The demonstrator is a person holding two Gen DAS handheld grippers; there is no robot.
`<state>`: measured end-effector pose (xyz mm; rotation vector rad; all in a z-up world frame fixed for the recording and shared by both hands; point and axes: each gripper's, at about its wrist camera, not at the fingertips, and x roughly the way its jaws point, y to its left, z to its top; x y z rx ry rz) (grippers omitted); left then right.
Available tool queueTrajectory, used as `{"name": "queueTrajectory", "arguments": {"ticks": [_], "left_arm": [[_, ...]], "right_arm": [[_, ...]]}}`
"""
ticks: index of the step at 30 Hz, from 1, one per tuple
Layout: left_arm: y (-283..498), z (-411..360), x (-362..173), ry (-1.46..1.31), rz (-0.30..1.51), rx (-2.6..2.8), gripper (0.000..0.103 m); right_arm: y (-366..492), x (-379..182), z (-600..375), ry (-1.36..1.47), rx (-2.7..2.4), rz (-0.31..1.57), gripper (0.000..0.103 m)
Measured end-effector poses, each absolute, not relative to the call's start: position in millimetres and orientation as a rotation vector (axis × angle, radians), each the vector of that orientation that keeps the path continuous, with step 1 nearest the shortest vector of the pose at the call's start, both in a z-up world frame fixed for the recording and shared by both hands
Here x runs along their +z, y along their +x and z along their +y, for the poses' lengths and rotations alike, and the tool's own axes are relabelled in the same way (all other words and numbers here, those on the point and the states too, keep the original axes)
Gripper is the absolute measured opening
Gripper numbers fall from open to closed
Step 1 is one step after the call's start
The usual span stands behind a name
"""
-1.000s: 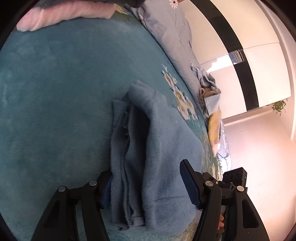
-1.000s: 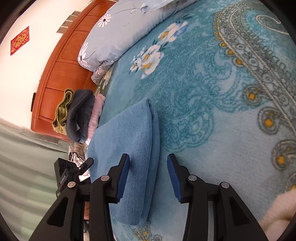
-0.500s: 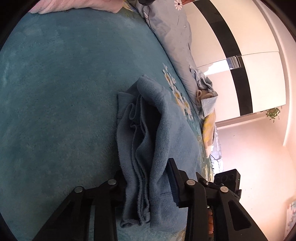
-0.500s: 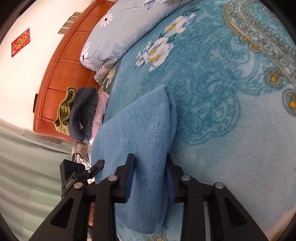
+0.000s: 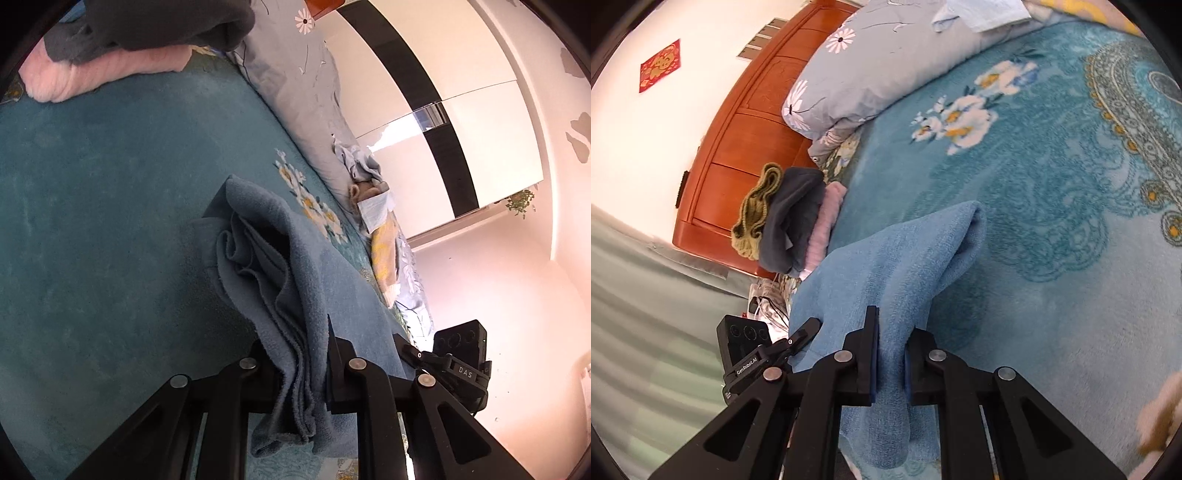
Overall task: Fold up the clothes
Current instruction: 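Carry the folded sweater with both grippers toward the clothes stack by the headboard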
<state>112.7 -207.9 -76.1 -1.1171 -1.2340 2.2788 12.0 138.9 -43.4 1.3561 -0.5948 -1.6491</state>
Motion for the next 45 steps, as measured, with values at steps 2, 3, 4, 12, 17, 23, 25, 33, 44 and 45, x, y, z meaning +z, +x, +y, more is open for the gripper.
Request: {"name": "queueTrajectory", "arguments": {"ticks": [2, 3, 4, 12, 17, 23, 25, 33, 44, 45], "left_arm": [[112, -211, -70, -1.110, -1.219, 2.279, 0.017], [112, -213, -66, -1.110, -1.207, 2.281, 0.017], [112, -215, -61, -1.109, -1.189, 2.289, 0.017], [106, -228, -20, -1.065, -1.048, 2.369, 0.017], [92, -237, 14, -1.007, -0.976, 2.412, 0.017], [83, -262, 83, -0.896, -0.830, 2.476, 0.017], [77, -276, 108, -0.855, -0.808, 2.490, 0.017], [62, -369, 161, -0.803, -0.746, 2.593, 0.017], [20, -508, 162, -0.839, -0.784, 2.762, 0.017], [15, -516, 157, -0.849, -0.797, 2.765, 0.017]], "right_arm": [[16, -33, 136, 1.323, -1.658, -0.577, 0.011], [17, -29, 134, 1.311, -1.661, -0.572, 0.011], [19, -25, 132, 1.300, -1.664, -0.571, 0.011], [24, -4, 112, 1.250, -1.667, -0.569, 0.011], [18, 21, 98, 1.189, -1.660, -0.548, 0.011], [9, 81, 72, 1.040, -1.665, -0.520, 0.011], [7, 103, 58, 0.988, -1.668, -0.499, 0.011], [13, 156, -30, 0.854, -1.637, -0.417, 0.011], [3, 144, -174, 0.916, -1.541, -0.399, 0.011], [1, 140, -185, 0.924, -1.540, -0.397, 0.011]]}}
